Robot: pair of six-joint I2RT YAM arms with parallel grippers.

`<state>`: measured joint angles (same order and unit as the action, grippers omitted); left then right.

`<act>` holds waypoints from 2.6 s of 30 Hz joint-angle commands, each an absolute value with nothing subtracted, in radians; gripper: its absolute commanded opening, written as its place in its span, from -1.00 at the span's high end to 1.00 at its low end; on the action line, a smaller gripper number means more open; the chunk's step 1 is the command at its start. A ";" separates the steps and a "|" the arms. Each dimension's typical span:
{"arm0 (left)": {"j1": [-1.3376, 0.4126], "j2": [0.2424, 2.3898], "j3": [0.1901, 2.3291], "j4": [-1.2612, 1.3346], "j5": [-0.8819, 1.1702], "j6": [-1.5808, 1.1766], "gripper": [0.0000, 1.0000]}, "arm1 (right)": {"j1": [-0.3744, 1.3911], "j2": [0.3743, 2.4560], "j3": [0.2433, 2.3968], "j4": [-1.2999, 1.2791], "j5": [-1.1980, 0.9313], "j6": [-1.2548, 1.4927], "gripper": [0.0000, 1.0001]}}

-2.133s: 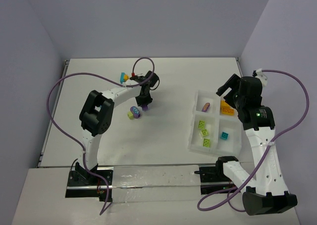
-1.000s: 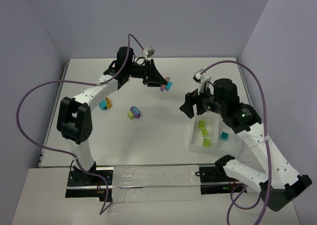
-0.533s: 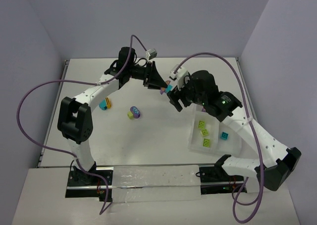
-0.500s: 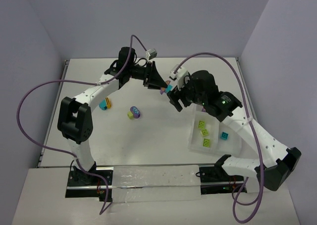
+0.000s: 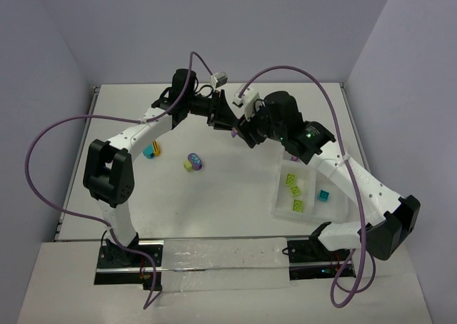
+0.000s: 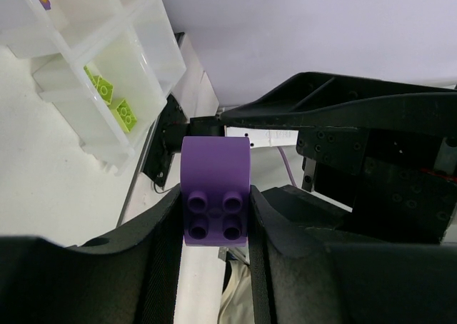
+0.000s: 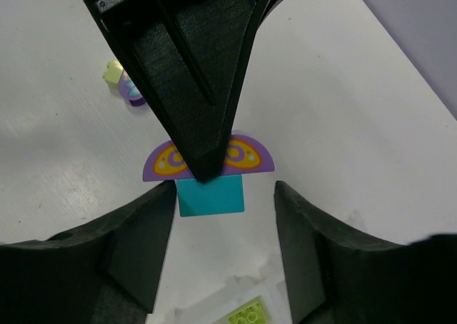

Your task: Sort the legos into containers by color

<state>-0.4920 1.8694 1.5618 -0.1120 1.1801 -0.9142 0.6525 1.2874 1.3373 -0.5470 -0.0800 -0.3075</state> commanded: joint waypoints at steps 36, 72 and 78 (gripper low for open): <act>-0.598 2.000 1.781 -0.377 0.959 -0.748 1.00 | 0.000 0.949 1.055 -0.992 0.312 0.631 1.00; -0.630 1.980 1.791 -0.488 0.930 -0.620 0.99 | 0.013 0.769 0.910 -0.441 -0.429 0.450 -0.60; -0.611 1.885 1.614 -0.196 1.020 -0.778 1.00 | 0.108 0.878 0.981 -0.356 -0.645 0.455 -0.55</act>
<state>-0.6258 2.0017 1.7274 -0.4382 0.9214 -0.6629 0.0593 0.8019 0.8986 -0.5113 -0.4138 0.4751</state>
